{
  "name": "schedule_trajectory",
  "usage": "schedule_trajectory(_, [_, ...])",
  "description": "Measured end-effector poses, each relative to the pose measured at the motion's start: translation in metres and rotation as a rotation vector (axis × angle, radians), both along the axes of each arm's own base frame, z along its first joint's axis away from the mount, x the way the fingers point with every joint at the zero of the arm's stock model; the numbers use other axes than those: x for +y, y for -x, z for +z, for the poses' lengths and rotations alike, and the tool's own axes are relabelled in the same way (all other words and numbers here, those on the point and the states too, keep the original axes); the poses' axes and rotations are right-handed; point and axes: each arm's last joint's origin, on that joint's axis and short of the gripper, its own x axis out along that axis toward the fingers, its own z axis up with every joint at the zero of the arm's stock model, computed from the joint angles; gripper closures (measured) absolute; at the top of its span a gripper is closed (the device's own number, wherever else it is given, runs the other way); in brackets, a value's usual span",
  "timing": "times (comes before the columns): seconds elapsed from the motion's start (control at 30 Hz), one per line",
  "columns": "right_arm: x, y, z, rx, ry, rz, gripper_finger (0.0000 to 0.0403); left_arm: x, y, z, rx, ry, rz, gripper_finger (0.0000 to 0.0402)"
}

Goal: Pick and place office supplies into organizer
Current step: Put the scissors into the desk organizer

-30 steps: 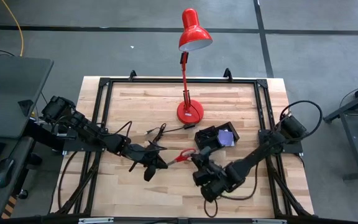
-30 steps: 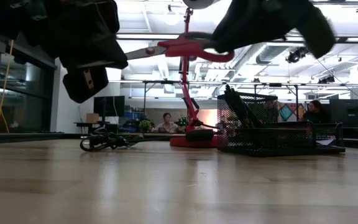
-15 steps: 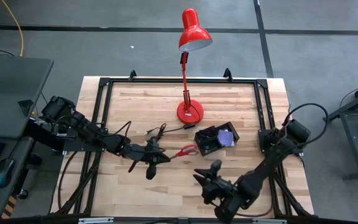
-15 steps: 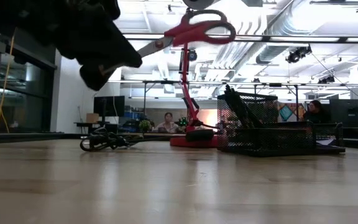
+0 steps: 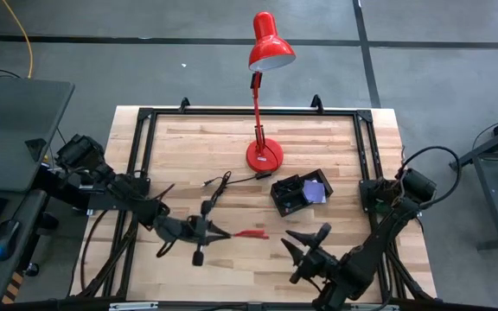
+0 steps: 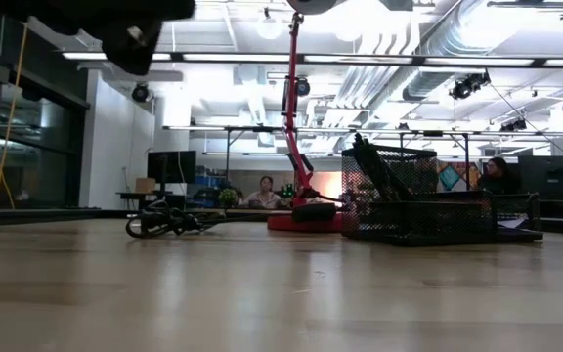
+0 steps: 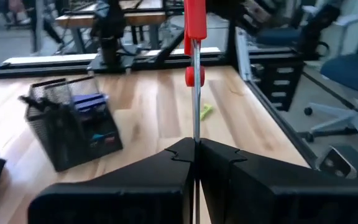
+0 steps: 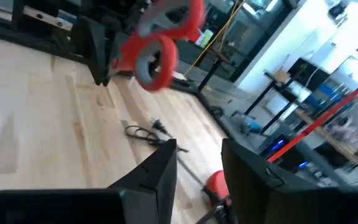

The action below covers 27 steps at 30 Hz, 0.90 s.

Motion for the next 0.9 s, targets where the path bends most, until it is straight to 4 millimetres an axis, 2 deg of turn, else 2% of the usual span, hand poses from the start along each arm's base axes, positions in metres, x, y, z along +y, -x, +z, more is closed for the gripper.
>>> schedule_trajectory(0.17, [0.0, 0.001, -0.001, -0.026, -0.08, -0.002, 0.0262, -0.007, 0.004, 0.0, 0.0, -0.022, -0.007, 0.0401])
schedule_trajectory(0.37, [-0.008, -0.014, 0.0, -0.041, -0.129, -0.035, 0.0225, -0.007, 0.004, 0.0, 0.0, -0.069, -0.004, 0.0401])
schedule_trajectory(0.67, [-0.008, -0.049, 0.014, 0.034, -0.13, 0.076, 0.0222, -0.006, 0.005, -0.002, 0.019, -0.096, 0.001, 0.0401])
schedule_trajectory(0.9, [-0.012, -0.064, 0.021, 0.05, -0.134, 0.152, 0.0222, -0.006, 0.005, -0.003, 0.027, -0.099, 0.003, 0.0401])
